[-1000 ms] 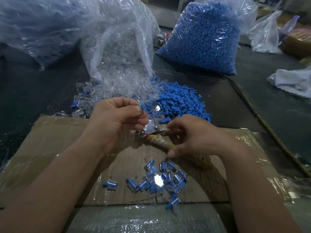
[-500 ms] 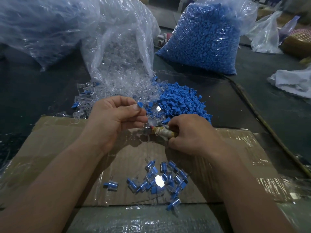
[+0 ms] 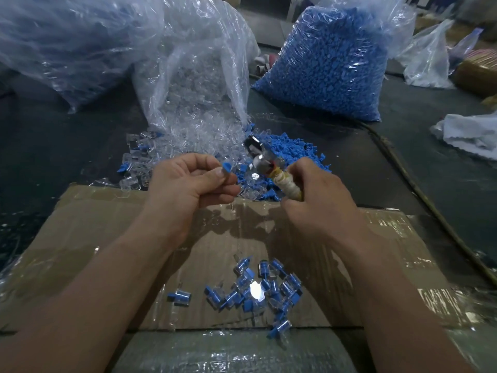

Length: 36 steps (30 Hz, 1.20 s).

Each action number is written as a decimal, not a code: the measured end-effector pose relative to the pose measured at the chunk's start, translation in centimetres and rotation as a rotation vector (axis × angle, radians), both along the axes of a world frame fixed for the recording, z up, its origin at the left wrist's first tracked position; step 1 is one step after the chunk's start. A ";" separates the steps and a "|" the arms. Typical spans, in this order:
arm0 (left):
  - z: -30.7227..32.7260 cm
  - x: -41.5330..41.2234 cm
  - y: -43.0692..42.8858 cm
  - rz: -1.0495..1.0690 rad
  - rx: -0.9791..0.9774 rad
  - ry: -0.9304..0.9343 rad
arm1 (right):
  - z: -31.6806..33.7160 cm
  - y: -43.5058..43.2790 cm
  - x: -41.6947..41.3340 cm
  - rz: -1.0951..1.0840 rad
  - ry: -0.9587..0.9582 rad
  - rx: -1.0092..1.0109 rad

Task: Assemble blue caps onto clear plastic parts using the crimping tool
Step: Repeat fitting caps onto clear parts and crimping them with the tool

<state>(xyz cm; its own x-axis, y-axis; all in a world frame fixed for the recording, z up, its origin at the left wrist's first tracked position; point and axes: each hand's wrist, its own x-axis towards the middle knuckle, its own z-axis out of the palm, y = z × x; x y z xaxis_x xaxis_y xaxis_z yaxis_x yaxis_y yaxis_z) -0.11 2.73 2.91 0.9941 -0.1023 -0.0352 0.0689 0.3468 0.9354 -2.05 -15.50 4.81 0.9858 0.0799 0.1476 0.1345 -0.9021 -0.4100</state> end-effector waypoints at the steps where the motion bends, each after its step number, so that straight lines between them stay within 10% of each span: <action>1: 0.0 0.0 -0.1 0.001 0.003 -0.007 | 0.0 0.2 -0.1 0.021 -0.003 0.003; 36: 0.0 -0.6 -0.5 0.073 0.162 -0.156 | -0.1 1.5 -0.3 0.121 0.124 0.078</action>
